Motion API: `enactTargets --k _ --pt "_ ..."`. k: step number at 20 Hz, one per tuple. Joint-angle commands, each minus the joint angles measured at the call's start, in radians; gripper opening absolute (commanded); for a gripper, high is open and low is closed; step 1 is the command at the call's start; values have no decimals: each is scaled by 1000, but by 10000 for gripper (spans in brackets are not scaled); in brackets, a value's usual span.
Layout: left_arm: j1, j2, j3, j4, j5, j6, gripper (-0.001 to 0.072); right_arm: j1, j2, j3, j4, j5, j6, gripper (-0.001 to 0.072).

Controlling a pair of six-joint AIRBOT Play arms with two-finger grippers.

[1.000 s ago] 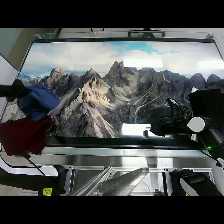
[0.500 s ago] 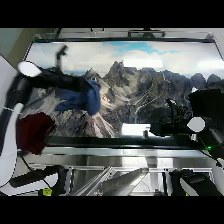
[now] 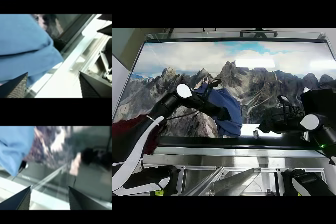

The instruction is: Fold the shirts.

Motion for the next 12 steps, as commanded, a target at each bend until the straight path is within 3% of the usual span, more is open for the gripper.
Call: enactTargets --k 1,6,10,11,12 --pt "153 -2 97 60 -101 -6 720 0 -77 150 -2 -18 -93 506" --pt "467 -3 20 93 27 4 720 51 -419 437 137 -19 -314 508" --pt "605 -68 -76 82 150 67 720 203 -702 678 171 -19 -510 518" --pt "619 -104 -72 83 161 68 720 241 -763 740 167 -26 -534 566" --pt "629 -147 -58 83 170 70 720 280 -824 806 155 -43 -544 667"
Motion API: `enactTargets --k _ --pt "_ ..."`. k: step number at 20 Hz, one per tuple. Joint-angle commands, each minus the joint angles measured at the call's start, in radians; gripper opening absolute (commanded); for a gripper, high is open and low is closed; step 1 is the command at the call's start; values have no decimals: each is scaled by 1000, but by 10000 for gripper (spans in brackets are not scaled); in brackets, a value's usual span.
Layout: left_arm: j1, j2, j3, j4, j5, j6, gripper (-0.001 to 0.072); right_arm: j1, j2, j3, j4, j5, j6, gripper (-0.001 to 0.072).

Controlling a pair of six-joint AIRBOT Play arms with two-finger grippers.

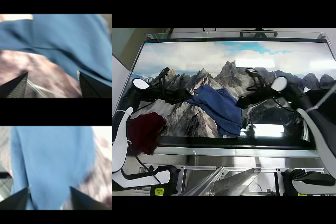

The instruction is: Fold the shirts.

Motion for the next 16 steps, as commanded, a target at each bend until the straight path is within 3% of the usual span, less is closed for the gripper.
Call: enactTargets --k 1,7,12,14,15,16 --pt "76 -112 8 0 71 26 720 130 -232 231 2 -34 -121 668" --pt "66 -324 232 3 23 26 720 288 -457 521 -246 -56 -121 667" --pt "54 -422 311 2 -62 17 701 344 -502 554 -344 -151 -121 641" --pt "43 -427 311 3 -73 17 700 343 -506 554 -375 -177 -120 312" --pt "35 -427 312 2 -73 18 686 341 -506 554 -397 -183 -119 231" --pt "27 -427 311 3 -69 18 507 341 -505 554 -416 -185 -120 83"
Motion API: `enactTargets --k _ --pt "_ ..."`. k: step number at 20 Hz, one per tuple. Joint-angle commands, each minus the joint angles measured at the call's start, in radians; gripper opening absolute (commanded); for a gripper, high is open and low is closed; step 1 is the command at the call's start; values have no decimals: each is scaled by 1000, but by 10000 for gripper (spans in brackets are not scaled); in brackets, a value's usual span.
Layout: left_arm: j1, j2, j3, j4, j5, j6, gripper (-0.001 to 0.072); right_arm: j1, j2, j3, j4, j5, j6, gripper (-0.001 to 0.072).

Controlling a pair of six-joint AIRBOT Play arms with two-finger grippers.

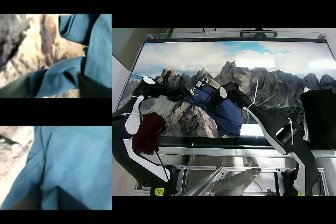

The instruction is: Fold the shirts.

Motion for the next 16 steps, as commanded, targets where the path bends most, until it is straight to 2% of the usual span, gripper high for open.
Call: enactTargets --k 1,2,3,4,9,12,16 --pt "-22 -16 10 9 -19 -3 294 7 -9 9 -84 -37 2 15" --pt "-26 -16 10 8 -19 -3 75 6 -8 9 -92 -35 6 15" --pt "-34 -15 10 8 -20 -3 1 6 -3 9 -100 -27 9 14" --pt "-35 -14 10 6 -28 -3 1 5 7 9 -124 -13 12 14" --pt "-10 126 10 5 -37 -3 13 -58 205 10 -378 96 190 13" --pt "39 293 31 -70 -57 -2 18 -154 412 10 -405 139 267 13" --pt "88 490 224 -97 -153 -5 18 -294 709 10 -404 159 332 13"
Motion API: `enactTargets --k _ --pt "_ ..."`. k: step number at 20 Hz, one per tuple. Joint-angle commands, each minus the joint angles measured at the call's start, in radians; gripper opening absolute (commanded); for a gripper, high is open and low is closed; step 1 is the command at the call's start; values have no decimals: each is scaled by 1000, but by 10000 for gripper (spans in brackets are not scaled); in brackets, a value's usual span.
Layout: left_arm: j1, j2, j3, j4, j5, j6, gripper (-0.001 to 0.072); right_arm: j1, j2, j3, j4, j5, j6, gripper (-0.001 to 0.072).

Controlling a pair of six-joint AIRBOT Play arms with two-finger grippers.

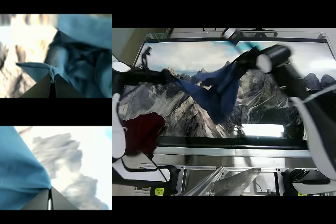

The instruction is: Fold the shirts.

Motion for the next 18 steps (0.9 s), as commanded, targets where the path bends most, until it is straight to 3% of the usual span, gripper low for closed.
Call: enactTargets --k 1,5,7,11,14,18 --pt "40 166 153 -28 -64 -17 18 -114 245 0 -25 50 81 13" --pt "54 314 314 -28 -69 -45 19 -152 418 0 -21 141 85 13" --pt "54 370 354 -27 -91 -45 19 -152 464 -4 -18 237 140 13" --pt "23 439 203 -19 -166 -51 19 -152 474 -143 30 379 215 13" --pt "-38 461 -105 -18 -133 -15 20 -152 472 -401 116 323 219 13" --pt "-85 375 -423 -18 -25 68 20 -152 440 -748 129 47 218 14"
